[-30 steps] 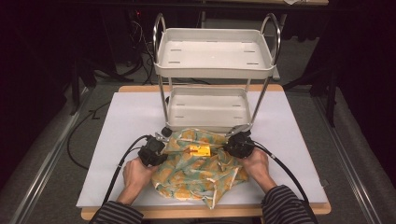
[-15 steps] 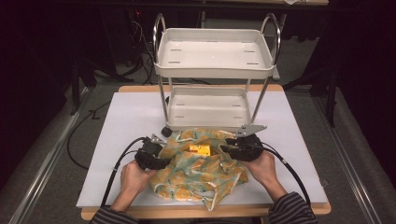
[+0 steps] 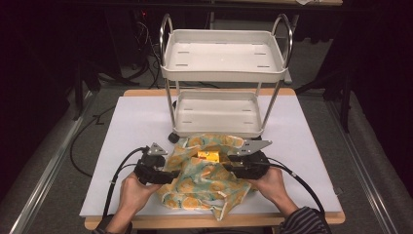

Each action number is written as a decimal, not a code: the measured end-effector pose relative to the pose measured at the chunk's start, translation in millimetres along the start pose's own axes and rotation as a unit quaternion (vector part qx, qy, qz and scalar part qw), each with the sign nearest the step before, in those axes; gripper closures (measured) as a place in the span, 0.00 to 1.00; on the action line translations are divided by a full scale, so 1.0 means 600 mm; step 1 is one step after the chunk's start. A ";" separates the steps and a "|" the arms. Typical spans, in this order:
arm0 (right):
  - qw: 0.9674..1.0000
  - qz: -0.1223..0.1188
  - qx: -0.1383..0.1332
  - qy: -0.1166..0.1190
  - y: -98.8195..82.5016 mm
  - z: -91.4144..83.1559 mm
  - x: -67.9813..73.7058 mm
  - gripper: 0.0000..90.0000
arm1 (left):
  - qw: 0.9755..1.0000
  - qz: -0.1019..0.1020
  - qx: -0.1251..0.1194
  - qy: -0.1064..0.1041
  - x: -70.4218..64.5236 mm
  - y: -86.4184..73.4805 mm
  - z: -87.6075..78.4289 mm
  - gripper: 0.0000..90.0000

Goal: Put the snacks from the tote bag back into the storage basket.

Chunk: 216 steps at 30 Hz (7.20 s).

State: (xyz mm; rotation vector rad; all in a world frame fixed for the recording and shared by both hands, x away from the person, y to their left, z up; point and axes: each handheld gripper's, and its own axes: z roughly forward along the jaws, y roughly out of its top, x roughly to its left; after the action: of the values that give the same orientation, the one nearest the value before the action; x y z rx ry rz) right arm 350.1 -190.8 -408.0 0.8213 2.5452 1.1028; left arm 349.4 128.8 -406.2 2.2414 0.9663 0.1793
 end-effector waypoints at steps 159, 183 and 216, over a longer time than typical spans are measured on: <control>0.996 0.012 0.089 -0.026 -0.046 0.096 -0.016 0.43 | 0.998 0.021 -0.054 -0.009 0.011 0.021 -0.003 0.53; 0.996 0.013 0.090 -0.025 -0.046 0.096 -0.016 0.44 | 0.994 0.062 -0.094 -0.009 -0.034 0.059 -0.058 0.48; 0.996 0.007 0.088 -0.024 -0.046 0.096 -0.017 0.45 | 0.995 0.081 0.040 -0.050 -0.037 0.037 0.091 0.99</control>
State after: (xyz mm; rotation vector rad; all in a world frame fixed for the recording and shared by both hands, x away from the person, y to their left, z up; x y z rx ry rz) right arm 371.9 -178.1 -467.7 0.8978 2.6262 0.8611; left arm 367.0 73.6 -430.5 2.3787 0.7500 0.1010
